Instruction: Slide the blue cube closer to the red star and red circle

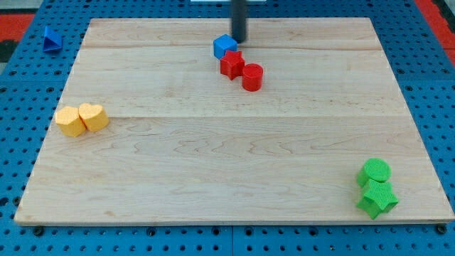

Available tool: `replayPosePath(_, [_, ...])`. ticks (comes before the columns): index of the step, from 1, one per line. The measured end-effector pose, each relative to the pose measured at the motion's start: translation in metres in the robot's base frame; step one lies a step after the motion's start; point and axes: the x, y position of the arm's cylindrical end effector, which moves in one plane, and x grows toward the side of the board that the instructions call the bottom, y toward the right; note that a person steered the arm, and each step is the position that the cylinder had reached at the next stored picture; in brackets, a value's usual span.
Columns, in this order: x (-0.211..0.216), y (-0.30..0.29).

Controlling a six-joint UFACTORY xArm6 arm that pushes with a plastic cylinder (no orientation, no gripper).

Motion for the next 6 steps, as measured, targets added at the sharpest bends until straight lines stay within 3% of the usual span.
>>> replayPosePath(2, [0.024, -0.210])
replayPosePath(3, [0.083, -0.254])
replayPosePath(4, [0.135, -0.261])
replayPosePath(5, [0.131, -0.245])
replayPosePath(6, [0.086, -0.273])
